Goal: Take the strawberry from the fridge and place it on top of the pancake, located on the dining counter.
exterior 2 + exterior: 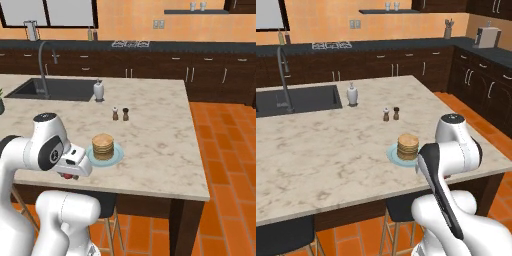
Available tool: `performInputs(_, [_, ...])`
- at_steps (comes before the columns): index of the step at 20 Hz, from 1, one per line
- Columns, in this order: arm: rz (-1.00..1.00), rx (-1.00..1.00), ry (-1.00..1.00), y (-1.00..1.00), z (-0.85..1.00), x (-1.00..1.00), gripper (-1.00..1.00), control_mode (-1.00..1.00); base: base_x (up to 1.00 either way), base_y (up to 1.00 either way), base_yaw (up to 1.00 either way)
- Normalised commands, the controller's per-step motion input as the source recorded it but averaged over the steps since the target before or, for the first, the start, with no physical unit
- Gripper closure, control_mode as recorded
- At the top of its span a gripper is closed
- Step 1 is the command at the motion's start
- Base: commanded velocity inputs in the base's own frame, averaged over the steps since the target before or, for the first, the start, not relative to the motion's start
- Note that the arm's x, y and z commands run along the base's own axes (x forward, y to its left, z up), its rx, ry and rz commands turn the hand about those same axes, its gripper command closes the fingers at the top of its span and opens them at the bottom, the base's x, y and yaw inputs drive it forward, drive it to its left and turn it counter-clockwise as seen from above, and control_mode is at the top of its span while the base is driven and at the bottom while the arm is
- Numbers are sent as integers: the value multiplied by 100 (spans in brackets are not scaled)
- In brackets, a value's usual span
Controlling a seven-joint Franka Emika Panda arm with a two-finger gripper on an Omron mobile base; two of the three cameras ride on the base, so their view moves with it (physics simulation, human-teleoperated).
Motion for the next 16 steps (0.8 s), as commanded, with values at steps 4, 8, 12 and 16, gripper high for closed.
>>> performInputs(4, [4, 0, -18, 4, 23, 14, 100, -100, 1, 2, 0])
performInputs(8, [8, 0, -29, 18, 48, 50, 100, -100, 0, 0, 0])
performInputs(12, [6, 9, -16, 6, 65, 81, 100, -100, 0, 0, 0])
performInputs(16, [1, 9, 0, -8, 73, 87, 100, -100, 0, 0, 0])
